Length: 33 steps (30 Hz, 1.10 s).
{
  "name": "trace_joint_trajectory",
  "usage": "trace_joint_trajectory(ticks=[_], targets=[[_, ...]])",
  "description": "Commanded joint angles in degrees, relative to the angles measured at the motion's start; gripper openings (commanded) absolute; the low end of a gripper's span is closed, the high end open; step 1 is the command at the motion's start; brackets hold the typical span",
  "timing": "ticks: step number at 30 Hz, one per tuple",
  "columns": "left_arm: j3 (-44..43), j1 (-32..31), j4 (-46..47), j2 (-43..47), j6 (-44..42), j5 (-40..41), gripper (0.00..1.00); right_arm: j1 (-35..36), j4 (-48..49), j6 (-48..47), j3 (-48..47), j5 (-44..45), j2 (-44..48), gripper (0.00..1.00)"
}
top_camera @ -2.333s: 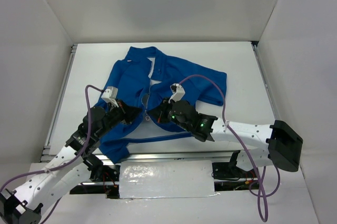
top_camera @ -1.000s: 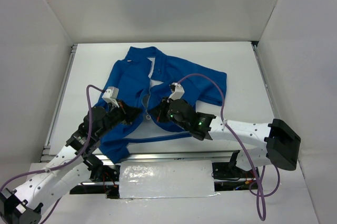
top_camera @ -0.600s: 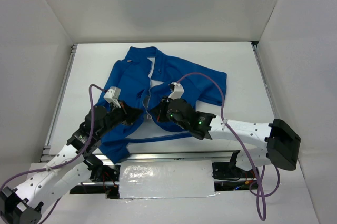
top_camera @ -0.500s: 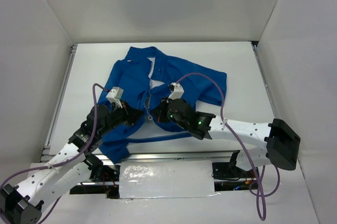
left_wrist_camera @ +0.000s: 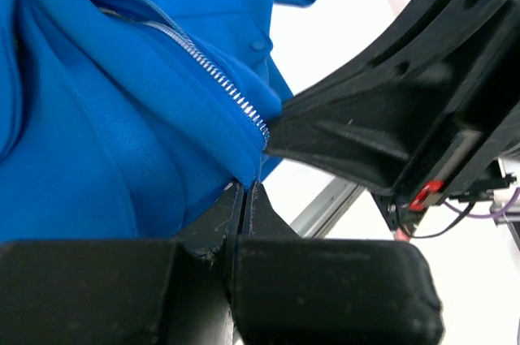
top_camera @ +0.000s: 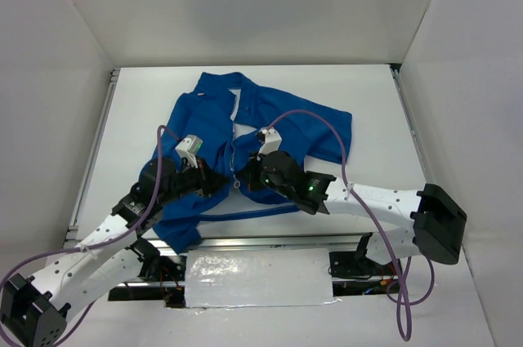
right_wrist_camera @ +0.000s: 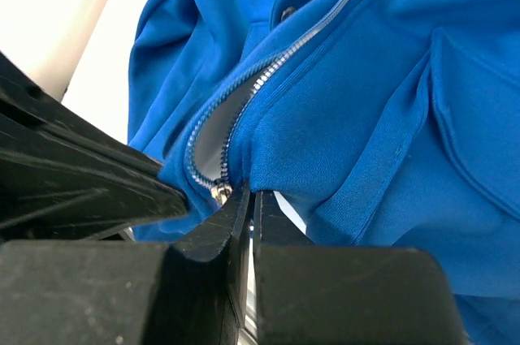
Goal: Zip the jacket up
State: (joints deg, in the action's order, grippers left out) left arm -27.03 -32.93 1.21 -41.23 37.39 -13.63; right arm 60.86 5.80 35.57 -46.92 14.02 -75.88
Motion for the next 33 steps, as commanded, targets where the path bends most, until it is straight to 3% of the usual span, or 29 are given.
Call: trace_joint_trajectory(ticks=[1,16,24,33], targets=[[-2.4,-0.2,1.1,-3.3,-1.6,-5.2,0.00,-0.6,5.1,-1.6,-1.5,-3.6,3.5,0.00],[-2.9,-0.2,-2.6,-6.3,-1.4,-0.7,0.00,-1.1,6.5,1.5,0.3,-7.1,2.0,0.00],[-2.8,-0.2,-2.5,-6.4,-1.2,-0.9,0.00,-1.2,6.2,1.4,0.2,-7.3,2.1,0.10],[-2.6,-0.2,-1.7,-6.7,-1.2,-2.5,0.00,-2.9,5.0,0.9,-1.1,-7.2,1.8,0.36]])
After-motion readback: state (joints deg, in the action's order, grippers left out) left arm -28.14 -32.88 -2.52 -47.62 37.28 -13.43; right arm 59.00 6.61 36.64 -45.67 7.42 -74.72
